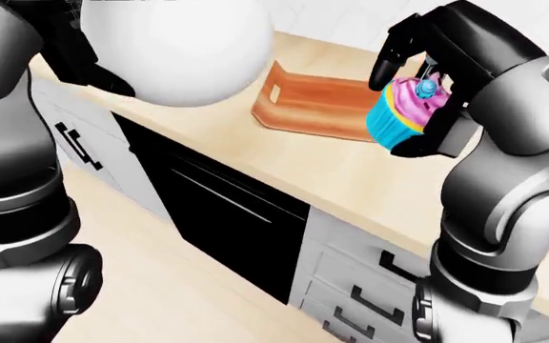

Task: Pick up the bowl with cake and place it on the tray. Pick up the cupcake and place it on the tray.

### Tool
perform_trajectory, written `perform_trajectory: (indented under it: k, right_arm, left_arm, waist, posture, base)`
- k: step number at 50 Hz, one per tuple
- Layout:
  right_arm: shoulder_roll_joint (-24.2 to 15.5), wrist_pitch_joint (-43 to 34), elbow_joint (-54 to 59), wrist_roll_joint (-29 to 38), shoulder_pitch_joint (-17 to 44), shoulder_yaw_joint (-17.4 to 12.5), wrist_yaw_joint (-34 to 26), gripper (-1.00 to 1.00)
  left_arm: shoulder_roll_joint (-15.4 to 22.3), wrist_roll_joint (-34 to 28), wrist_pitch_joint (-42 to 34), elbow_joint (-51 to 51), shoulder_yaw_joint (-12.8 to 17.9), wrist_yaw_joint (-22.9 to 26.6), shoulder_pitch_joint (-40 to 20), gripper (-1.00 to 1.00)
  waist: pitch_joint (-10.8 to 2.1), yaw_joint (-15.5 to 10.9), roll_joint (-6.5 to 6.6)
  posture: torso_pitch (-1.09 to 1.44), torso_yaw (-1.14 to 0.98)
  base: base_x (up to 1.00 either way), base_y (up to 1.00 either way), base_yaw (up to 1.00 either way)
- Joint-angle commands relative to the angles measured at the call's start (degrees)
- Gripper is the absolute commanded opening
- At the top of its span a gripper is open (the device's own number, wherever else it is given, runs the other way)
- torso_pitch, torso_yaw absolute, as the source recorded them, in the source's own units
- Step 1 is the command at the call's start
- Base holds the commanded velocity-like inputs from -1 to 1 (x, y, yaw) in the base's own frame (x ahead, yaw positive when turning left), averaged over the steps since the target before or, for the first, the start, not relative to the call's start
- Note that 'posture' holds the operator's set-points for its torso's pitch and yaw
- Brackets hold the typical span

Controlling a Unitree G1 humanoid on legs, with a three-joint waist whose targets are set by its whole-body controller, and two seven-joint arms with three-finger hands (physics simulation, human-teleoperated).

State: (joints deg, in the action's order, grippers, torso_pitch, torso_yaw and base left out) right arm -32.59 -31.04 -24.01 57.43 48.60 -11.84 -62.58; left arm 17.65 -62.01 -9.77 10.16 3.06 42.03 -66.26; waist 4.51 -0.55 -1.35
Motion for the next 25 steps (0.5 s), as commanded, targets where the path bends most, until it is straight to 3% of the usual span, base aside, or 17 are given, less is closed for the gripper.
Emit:
perform_trajectory:
  k: [1, 5, 6, 8, 10, 14, 16, 17, 18, 25]
  right_arm:
    - [-1.0, 0.3, -1.0, 0.6, 1.5, -1.0, 1.1, -1.00]
    - [-1.4, -0.3, -0.1, 1.5, 2.7, -1.4, 2.2, -1.00]
    - [-1.5, -0.4, -0.1, 1.5, 2.5, -1.5, 2.4, -1.00]
    - [-1.6, -1.0, -0.3, 1.3, 2.5, -1.6, 2.2, -1.00]
    - [-1.7, -1.1, -0.4, 1.1, 2.3, -1.6, 2.4, -1.00]
    - [-1.9, -1.1, -0.5, 1.0, 2.1, -1.4, 2.6, -1.00]
    - [-1.7, -0.8, -0.7, 0.9, 1.6, -1.2, 2.7, -1.00]
    - [-1.7, -0.4, -0.7, 1.1, 1.3, -1.0, 2.7, -1.00]
    - [-1.5, -0.4, -0.8, 0.8, 1.7, -1.0, 2.5, -1.00]
    - [-0.9, 0.4, -0.4, 0.8, 1.7, -0.8, 2.5, -1.00]
  left_arm:
    - [0.2, 0.2, 0.5, 1.3, 0.4, -2.2, -2.0, -1.00]
    - [0.0, 0.1, 0.3, 1.7, 0.3, -2.2, -1.6, -1.00]
    - [0.0, 0.1, 0.2, 1.9, 0.3, -2.0, -1.6, -1.00]
    - [0.1, 0.1, 0.3, 1.7, 0.4, -2.0, -1.7, -1.00]
    - [0.1, 0.1, 0.2, 1.9, 0.3, -1.9, -1.9, -1.00]
    - [0.1, 0.1, 0.2, 2.0, 0.3, -1.8, -1.7, -1.00]
    - [0.0, 0.1, 0.1, 2.1, 0.4, -1.9, -1.6, -1.00]
    - [0.1, 0.1, 0.2, 2.1, 0.4, -1.9, -1.5, -1.00]
    - [0.1, 0.1, 0.1, 2.2, 0.4, -1.9, -1.5, -1.00]
    - [0.8, 0.5, 0.1, 1.7, 0.7, -2.0, -2.1, -1.00]
  waist:
    - [-1.80, 0.2, 0.11]
    - [-1.90, 0.3, 0.10]
    - [-3.02, 0.2, 0.58]
    - [-1.58, 1.0, 2.30]
    - [-1.98, 0.3, 2.47]
    - [-1.28, 0.0, -0.09]
    - [-1.97, -0.7, -3.55]
    - [-0.11, -0.7, -2.61]
    - [0.05, -0.1, -2.98]
    - [0.47, 0.6, -0.87]
  posture:
    - [0.00, 0.00]
    - [0.00, 0.00]
    - [0.00, 0.00]
    - [0.00, 0.00]
    - [0.00, 0.00]
    - [0.00, 0.00]
    - [0.00, 0.00]
    - [0.00, 0.00]
    - [0.00, 0.00]
    - [0.00, 0.00]
  base:
    - [0.00, 0.00, 0.00]
    - [0.00, 0.00, 0.00]
    - [0.00, -0.14, 0.00]
    - [0.00, 0.00, -0.76]
    - [0.00, 0.00, -0.91]
    - [0.00, 0.00, -0.82]
    - [0.00, 0.00, -0.34]
    - [0.00, 0.00, 0.00]
    - [0.00, 0.00, 0.00]
    - [0.00, 0.00, 0.00]
